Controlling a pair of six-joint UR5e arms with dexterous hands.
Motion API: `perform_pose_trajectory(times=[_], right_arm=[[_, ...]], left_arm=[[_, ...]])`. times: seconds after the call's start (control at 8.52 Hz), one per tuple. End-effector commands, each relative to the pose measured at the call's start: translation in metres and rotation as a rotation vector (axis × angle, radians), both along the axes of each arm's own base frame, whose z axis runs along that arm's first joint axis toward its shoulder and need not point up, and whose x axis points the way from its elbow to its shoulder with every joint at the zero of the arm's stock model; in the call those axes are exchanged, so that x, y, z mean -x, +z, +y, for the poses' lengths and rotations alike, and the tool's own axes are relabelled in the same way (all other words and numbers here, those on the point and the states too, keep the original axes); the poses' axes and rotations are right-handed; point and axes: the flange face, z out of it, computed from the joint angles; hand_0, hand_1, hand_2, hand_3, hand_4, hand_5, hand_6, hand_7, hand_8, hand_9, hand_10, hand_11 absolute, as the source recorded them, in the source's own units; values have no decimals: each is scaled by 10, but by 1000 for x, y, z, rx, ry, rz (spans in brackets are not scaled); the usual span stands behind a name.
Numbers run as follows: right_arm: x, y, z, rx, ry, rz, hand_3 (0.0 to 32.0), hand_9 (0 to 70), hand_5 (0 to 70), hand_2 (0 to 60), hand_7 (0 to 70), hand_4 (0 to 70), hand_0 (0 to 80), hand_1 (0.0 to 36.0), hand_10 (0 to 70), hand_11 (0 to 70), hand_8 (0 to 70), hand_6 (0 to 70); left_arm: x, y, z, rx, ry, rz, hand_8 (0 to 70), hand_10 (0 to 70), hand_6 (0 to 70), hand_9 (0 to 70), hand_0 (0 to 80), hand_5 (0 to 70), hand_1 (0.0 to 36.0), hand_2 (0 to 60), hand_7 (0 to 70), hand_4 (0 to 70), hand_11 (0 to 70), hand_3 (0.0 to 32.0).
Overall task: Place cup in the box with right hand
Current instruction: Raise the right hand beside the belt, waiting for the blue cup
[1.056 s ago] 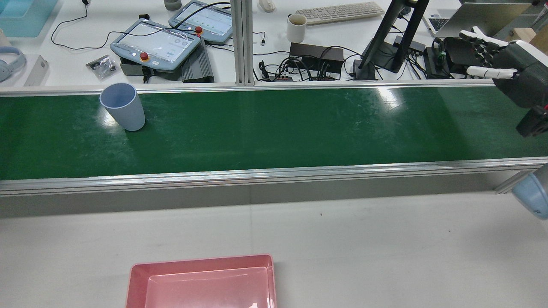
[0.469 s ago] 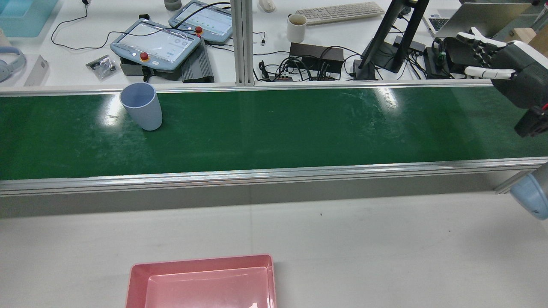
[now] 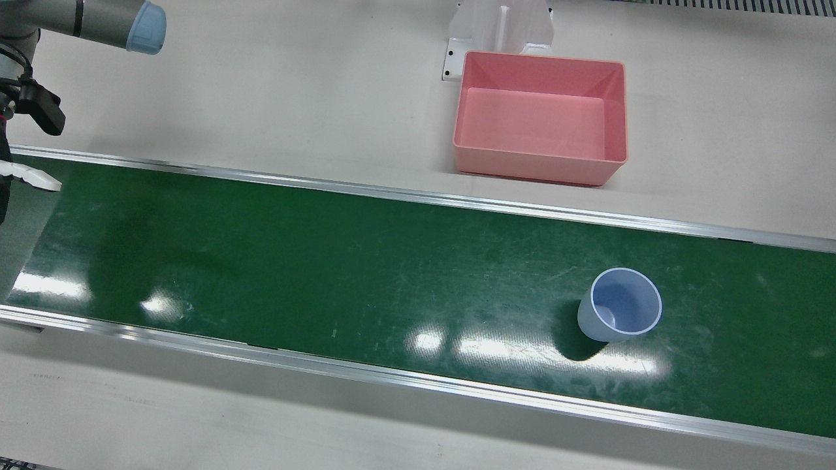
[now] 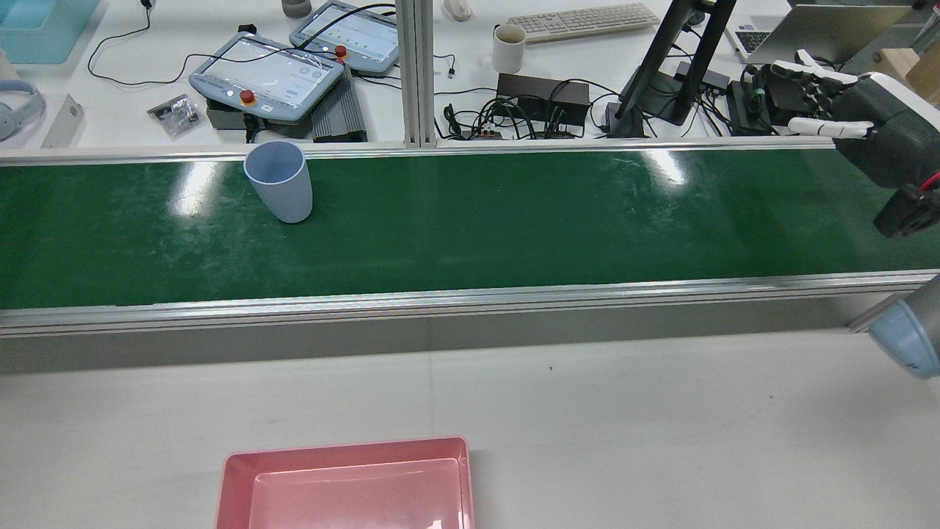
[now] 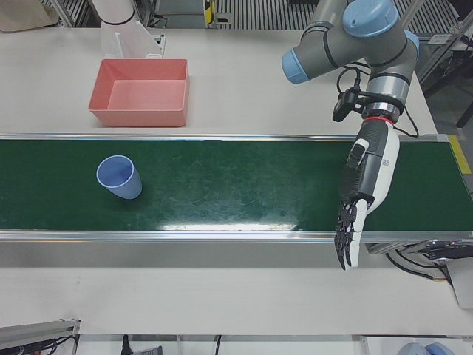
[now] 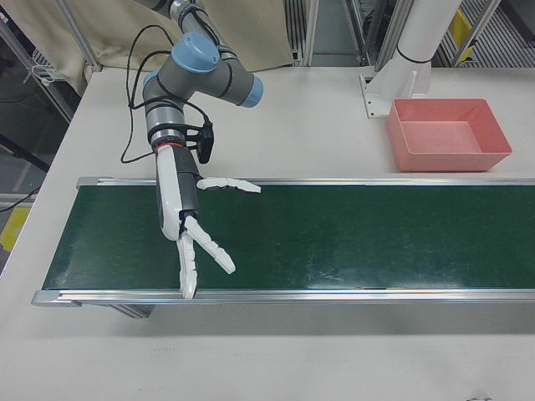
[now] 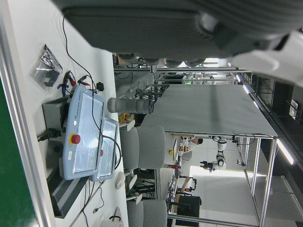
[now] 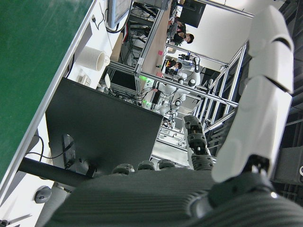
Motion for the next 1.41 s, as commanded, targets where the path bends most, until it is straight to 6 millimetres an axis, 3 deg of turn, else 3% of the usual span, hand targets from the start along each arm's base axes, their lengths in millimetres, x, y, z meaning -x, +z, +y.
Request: perform_pose_trajectory(times=[0.0, 0.47, 1.06, 1.29], right_arm=[[15, 0, 1, 0, -25, 2, 0, 0, 37, 144, 0, 30, 483, 180, 0, 0, 0, 9], [40, -18, -6, -40, -28, 19, 0, 0, 36, 144, 0, 47, 485, 181, 0, 0, 0, 11], [39, -18, -8, -58, -18, 65, 0, 0, 43, 7, 0, 0, 495, 155, 0, 0, 0, 0], [40, -18, -8, -58, -19, 65, 0, 0, 58, 0, 0, 0, 530, 186, 0, 0, 0, 0]], left_arm=[[0, 0, 0, 0, 0, 0, 0, 0, 0, 0, 0, 0, 0, 0, 0, 0, 0, 0], [0, -1, 0, -1, 0, 0, 0, 0, 0, 0, 0, 0, 0, 0, 0, 0, 0, 0], [0, -1, 0, -1, 0, 0, 0, 0, 0, 0, 0, 0, 0, 0, 0, 0, 0, 0], [0, -1, 0, -1, 0, 0, 0, 0, 0, 0, 0, 0, 0, 0, 0, 0, 0, 0]])
